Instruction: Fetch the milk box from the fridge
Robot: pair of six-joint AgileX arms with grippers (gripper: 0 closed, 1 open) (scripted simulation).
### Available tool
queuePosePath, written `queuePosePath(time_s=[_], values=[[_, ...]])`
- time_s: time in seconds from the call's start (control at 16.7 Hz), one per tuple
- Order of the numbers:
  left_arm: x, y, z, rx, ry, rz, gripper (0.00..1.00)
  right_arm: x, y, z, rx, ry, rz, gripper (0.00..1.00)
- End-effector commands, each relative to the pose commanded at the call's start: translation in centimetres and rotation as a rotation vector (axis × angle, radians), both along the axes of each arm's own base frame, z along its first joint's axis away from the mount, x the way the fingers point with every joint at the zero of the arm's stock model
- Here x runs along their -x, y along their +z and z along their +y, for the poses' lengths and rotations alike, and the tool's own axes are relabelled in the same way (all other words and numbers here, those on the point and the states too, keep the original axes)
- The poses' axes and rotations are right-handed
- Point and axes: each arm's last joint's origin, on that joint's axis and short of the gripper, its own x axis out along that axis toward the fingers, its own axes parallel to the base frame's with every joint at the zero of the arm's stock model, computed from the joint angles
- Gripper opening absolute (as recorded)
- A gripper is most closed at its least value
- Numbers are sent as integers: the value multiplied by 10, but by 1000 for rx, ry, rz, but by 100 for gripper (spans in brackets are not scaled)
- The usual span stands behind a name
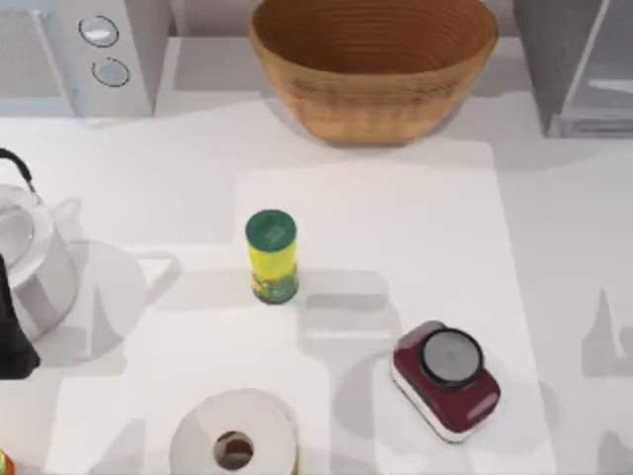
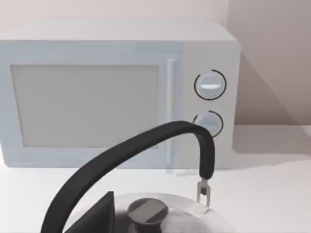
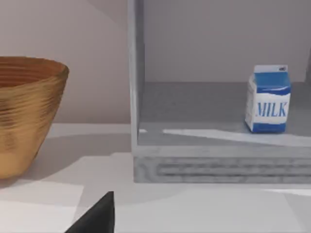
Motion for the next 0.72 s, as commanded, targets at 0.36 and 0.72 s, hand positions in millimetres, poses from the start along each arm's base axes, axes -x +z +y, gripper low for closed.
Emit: queuePosePath(time_s=[0.36, 0.72], values=[[0, 0, 0, 0, 0, 0, 100, -6, 6, -3, 1, -1, -10, 100], [0, 0, 0, 0, 0, 0, 100, -37, 19, -20, 9, -4, -31, 100]])
